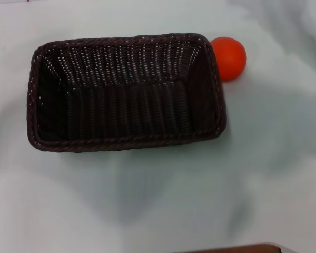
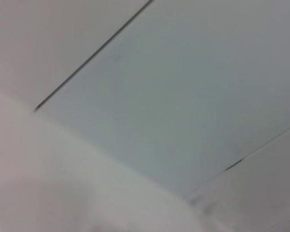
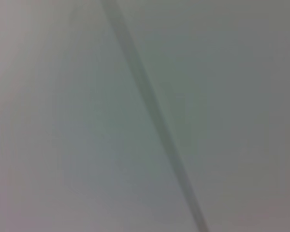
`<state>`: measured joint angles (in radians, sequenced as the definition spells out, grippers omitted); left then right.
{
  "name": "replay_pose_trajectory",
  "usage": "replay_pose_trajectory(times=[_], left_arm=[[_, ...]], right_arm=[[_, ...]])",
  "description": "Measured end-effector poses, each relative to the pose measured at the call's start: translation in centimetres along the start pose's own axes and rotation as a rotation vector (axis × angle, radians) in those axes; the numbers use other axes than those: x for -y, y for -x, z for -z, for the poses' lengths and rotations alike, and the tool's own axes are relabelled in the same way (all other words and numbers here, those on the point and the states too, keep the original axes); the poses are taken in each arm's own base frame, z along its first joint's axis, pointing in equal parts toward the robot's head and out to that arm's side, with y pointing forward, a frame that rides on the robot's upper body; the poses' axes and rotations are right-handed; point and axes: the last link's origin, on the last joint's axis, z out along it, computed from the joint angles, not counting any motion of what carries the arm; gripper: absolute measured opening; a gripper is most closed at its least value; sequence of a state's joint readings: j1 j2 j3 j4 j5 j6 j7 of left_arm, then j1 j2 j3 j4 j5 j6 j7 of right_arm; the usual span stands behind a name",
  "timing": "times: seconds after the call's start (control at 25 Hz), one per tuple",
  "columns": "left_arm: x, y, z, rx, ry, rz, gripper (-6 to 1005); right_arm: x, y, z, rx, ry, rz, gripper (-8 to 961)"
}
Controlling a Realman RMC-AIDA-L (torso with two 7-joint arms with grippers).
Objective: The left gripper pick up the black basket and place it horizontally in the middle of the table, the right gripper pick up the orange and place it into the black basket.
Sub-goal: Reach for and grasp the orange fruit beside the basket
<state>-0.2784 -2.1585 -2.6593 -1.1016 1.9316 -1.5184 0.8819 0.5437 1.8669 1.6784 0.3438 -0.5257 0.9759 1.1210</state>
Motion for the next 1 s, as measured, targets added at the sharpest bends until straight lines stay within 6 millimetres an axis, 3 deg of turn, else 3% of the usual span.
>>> replay_pose_trajectory(times=[0.2,0.44,0.64,0.76,1.0], left_arm=[[0.2,0.3,-0.2,-0.1,0.07,-0.086,736],[0.1,0.7,-1.1,-0.203,0.139,-0.122,890],[0.0,0.8,-1.5,-0.223,0.159,-0.124,885],[-0.1,0.8,-1.6,-0.22,0.161,-0.125,884],[-0.1,1.1,-1.8,-0.216,0.17,-0.116,883]], right_arm=[[-0.1,-1.1,-0.6,0.3,-0.12,0.06,861],[0.6,-1.7,-1.3,0.616,-0.131,0.097,865],[1.9,-3.2,-1.8,0.751,-0.127,0.157,868],[2.5,-3.7,-2.2,0.82,-0.125,0.192,946],[3.8,-3.2,-3.5,0.958,-0.107,0.275,945]])
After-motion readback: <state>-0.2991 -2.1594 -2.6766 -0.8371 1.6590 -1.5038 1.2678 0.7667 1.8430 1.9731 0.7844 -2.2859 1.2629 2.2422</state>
